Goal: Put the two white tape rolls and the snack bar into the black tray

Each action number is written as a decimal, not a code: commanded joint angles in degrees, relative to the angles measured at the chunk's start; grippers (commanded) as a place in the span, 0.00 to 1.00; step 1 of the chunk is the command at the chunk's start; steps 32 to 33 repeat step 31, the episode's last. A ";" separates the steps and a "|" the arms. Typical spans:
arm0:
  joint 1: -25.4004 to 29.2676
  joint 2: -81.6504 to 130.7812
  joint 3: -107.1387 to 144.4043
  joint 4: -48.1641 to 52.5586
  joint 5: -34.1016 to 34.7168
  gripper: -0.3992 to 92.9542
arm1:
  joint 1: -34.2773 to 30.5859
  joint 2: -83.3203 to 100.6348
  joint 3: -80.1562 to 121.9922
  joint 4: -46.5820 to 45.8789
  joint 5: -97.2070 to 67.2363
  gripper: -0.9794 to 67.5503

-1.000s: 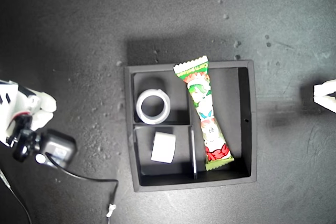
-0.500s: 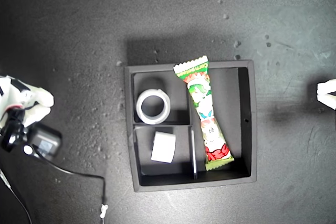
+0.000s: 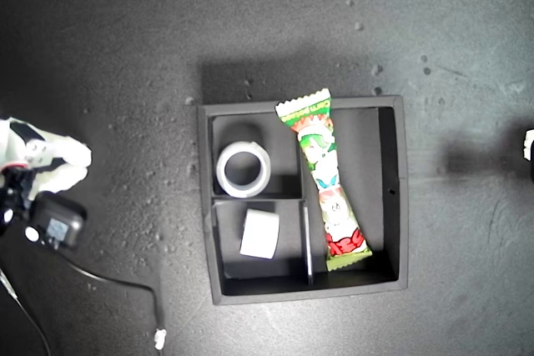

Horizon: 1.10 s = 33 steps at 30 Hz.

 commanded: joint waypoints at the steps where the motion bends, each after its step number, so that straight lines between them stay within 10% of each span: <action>1: 0.09 4.13 2.81 2.90 -1.32 0.00 | 3.43 -0.26 0.70 1.32 -3.52 0.01; 33: -1.93 4.13 3.34 7.82 1.58 0.01 | 0.26 -0.26 0.70 1.32 -3.60 0.01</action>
